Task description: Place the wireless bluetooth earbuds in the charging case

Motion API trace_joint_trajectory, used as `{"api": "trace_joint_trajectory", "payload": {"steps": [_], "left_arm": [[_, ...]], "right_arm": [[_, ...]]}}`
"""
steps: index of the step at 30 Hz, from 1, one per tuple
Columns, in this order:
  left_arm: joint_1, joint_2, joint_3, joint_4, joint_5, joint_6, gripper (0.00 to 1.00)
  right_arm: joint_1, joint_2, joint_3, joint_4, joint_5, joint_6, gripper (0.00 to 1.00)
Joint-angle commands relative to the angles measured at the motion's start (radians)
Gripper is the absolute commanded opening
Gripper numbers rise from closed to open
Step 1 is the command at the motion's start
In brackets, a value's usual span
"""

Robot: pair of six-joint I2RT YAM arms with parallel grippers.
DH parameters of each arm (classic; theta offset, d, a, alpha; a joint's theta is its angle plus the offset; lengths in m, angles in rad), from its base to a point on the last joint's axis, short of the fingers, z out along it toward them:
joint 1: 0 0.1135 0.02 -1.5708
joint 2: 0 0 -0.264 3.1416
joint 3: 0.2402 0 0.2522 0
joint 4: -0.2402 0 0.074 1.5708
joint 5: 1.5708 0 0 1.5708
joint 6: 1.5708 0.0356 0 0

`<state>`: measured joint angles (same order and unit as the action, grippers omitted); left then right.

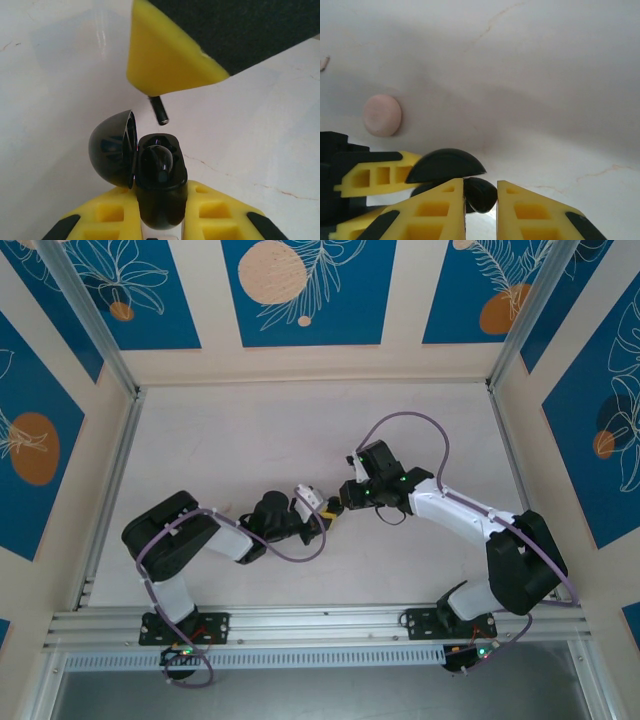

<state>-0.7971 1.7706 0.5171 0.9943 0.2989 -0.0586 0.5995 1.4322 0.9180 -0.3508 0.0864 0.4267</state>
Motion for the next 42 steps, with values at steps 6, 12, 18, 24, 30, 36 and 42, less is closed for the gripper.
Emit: {"api": "trace_joint_trajectory", "payload": {"steps": [6,12,18,24,30,36,42], "left_arm": [[-0.01,-0.01,-0.003,0.066,0.001,-0.033,0.18],[-0.011,-0.02,-0.003,0.082,-0.016,-0.054,0.18],[-0.011,-0.023,-0.009,0.097,-0.015,-0.067,0.18],[-0.01,-0.043,-0.014,0.108,-0.019,-0.075,0.18],[-0.011,-0.07,-0.014,0.094,-0.024,-0.064,0.18],[-0.011,-0.083,-0.015,0.08,-0.026,-0.052,0.18],[-0.01,-0.098,-0.018,0.063,-0.027,-0.036,0.18]], "right_arm": [[0.029,-0.026,-0.024,0.05,-0.002,0.014,0.19],[0.047,-0.049,-0.038,0.03,0.043,-0.002,0.19],[0.058,-0.061,-0.046,0.018,0.056,-0.022,0.19],[0.072,-0.048,-0.05,0.04,0.04,-0.035,0.19],[0.075,-0.041,-0.05,0.05,0.003,-0.047,0.2],[0.071,-0.066,-0.057,0.055,-0.025,-0.029,0.29],[0.041,-0.106,-0.057,0.053,-0.077,-0.013,0.35]]}}
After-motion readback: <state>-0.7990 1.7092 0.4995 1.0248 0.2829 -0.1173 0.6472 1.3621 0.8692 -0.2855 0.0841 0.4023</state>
